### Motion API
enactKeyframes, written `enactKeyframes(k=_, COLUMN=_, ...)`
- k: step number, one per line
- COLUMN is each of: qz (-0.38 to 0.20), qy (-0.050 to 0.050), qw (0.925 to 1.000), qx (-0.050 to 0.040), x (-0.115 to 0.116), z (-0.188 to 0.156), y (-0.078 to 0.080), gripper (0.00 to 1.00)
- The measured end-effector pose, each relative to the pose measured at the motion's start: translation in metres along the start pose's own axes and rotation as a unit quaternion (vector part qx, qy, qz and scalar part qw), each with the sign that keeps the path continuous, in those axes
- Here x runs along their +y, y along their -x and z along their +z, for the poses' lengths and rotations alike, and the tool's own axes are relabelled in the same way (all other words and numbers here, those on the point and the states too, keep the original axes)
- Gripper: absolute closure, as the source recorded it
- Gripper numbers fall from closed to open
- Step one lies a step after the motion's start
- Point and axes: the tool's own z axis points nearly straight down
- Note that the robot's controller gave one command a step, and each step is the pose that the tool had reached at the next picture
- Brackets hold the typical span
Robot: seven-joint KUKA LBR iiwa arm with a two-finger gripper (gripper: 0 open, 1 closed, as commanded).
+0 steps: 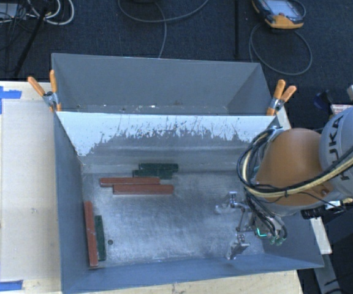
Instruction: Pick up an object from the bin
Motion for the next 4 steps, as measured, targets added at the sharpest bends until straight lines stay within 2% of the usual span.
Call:
enactKeyframes(k=1, qz=-0.001, qy=0.000, qw=1.0000, qx=-0.0039, x=0.000, z=-0.004, y=0.002, gripper=0.00)
enactKeyframes(k=2, qz=-0.048, qy=-0.002, qw=0.9988, qx=-0.0070, x=0.023, z=0.017, y=0.011, gripper=0.00)
enactKeyframes(k=3, qz=-0.076, qy=-0.002, qw=0.9971, qx=-0.0052, x=0.038, z=0.029, y=0.016, gripper=0.00)
enactKeyframes(k=4, qz=-0.066, qy=-0.001, qw=0.9978, qx=-0.0091, x=-0.034, z=0.057, y=0.025, gripper=1.00)
